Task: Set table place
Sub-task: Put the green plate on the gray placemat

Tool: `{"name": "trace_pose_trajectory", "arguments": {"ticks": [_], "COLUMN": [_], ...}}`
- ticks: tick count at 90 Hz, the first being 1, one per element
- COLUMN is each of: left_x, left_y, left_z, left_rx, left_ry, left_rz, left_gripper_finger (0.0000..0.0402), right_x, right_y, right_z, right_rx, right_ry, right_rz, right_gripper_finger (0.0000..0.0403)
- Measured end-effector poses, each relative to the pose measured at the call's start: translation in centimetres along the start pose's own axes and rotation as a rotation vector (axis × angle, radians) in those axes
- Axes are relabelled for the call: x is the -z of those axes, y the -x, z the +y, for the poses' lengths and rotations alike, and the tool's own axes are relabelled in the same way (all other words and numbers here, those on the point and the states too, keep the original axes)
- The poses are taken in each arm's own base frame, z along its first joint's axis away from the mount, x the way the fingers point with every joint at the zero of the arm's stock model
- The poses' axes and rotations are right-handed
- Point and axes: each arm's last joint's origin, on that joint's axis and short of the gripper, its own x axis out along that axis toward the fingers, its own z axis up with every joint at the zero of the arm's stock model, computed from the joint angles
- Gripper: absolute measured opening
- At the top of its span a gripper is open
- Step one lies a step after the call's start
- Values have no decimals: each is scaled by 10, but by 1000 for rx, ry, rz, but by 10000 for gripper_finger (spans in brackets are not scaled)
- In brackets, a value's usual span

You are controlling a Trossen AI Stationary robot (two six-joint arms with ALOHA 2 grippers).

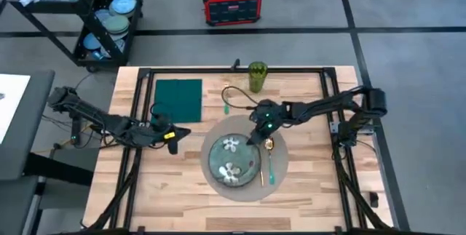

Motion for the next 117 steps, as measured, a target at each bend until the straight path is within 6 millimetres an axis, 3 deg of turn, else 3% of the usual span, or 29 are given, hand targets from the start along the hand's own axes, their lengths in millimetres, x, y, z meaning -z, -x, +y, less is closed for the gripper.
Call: {"name": "trace_pose_trajectory", "arguments": {"ticks": [30, 72, 117], "left_x": [0, -1, 0], "left_y": [0, 0, 0], "left_z": [0, 1, 3], "left_rx": [0, -22, -55], "left_ry": [-5, -50, -65], "left_rz": [1, -24, -38], "left_gripper_finger": [0, 0, 0], "right_x": [-9, -3, -3], "right_y": [-5, -5, -5], "right_z": [-12, -17, -17], "right_rx": [17, 73, 73], "right_ry": [-5, -12, 15], "right_rz": [-5, 41, 38], "right_gripper_finger": [0, 24, 169]}}
